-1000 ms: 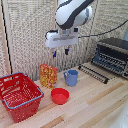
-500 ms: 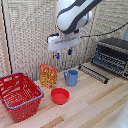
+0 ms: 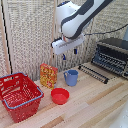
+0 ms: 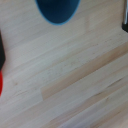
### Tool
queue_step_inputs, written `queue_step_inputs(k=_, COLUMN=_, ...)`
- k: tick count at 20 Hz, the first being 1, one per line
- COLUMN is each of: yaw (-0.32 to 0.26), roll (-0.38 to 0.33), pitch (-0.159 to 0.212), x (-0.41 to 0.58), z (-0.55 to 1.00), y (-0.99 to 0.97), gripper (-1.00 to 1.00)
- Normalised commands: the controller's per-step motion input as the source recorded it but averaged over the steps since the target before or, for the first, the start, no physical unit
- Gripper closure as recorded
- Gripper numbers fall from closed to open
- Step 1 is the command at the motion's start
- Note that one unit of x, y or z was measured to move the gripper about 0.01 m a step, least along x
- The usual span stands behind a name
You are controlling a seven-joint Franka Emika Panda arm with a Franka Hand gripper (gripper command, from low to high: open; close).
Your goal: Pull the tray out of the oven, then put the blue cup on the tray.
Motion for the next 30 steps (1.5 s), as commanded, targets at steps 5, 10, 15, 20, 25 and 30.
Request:
queue_step_inputs(k=5, yaw=0.028, roll=-0.252, pitch=0.0, x=0.0, z=0.0, y=-0.67, gripper=-1.0)
queue_step_inputs(k=10, yaw=0.031, roll=-0.28, pitch=0.0, x=0.002, z=0.0, y=-0.6, gripper=-1.0)
queue_step_inputs(k=15, yaw=0.044, roll=-0.307, pitch=-0.005, x=0.075, z=-0.07, y=-0.5, gripper=-1.0)
queue_step_inputs(k=20, yaw=0.08, roll=-0.286, pitch=-0.009, x=0.155, z=-0.17, y=-0.38, gripper=-1.0)
queue_step_inputs(k=25, yaw=0.084, roll=-0.269, pitch=0.0, x=0.055, z=-0.08, y=-0.45, gripper=-1.0)
queue_step_inputs(k=30, yaw=0.086, roll=-0.245, pitch=0.0, x=0.002, z=0.0, y=-0.47, gripper=-1.0)
